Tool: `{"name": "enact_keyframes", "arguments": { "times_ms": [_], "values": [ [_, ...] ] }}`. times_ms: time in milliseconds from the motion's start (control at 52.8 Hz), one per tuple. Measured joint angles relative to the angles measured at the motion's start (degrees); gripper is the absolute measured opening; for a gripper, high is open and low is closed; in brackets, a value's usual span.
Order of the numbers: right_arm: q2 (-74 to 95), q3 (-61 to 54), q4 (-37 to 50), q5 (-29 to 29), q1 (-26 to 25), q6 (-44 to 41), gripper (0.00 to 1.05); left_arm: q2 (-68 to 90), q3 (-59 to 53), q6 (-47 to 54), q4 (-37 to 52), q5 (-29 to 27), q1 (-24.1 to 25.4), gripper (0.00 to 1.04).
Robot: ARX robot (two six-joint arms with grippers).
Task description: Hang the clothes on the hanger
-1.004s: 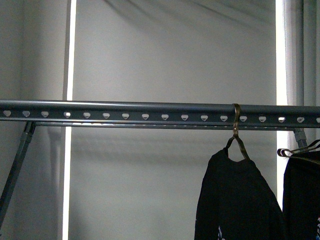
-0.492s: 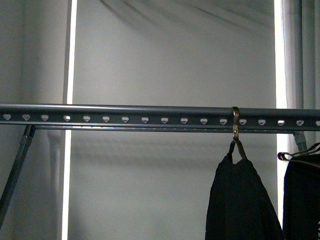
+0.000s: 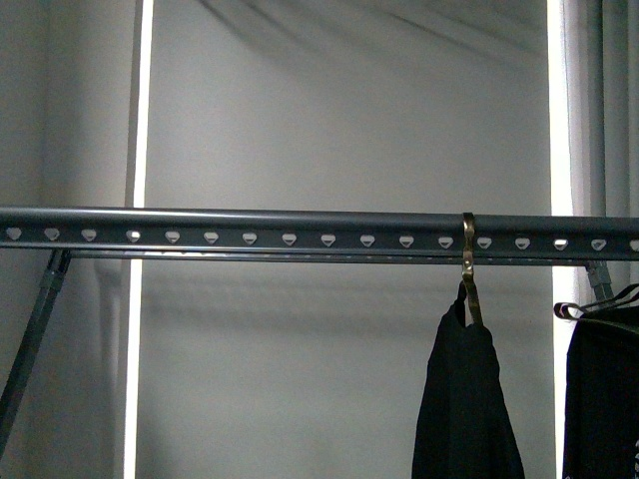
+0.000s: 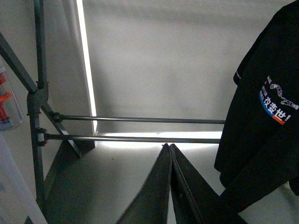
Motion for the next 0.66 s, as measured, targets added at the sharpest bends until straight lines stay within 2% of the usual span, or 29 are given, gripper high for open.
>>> {"name": "enact_keyframes", "arguments": {
  "times_ms": [227, 492, 511, 549, 663],
  "values": [
    [0.0, 0.0, 0.0, 0.0, 0.0, -0.1, 0.35, 0.0, 0.0, 0.0, 0.0, 0.0, 0.0, 0.44],
    [0.0, 0.0, 0.0, 0.0, 0.0, -0.1, 0.90, 0.0, 0.0, 0.0, 0.0, 0.0, 0.0, 0.99],
    [0.0, 0.0, 0.0, 0.0, 0.0, -0.1, 0.95, 0.0, 0.0, 0.0, 0.0, 0.0, 0.0, 1.00],
    [0.0, 0.0, 0.0, 0.0, 0.0, 0.0, 0.99, 0.0, 0.0, 0.0, 0.0, 0.0, 0.0, 0.98],
    [0.0, 0.0, 0.0, 0.0, 0.0, 0.0, 0.97, 0.0, 0.0, 0.0, 0.0, 0.0, 0.0, 0.98]
  ]
}}
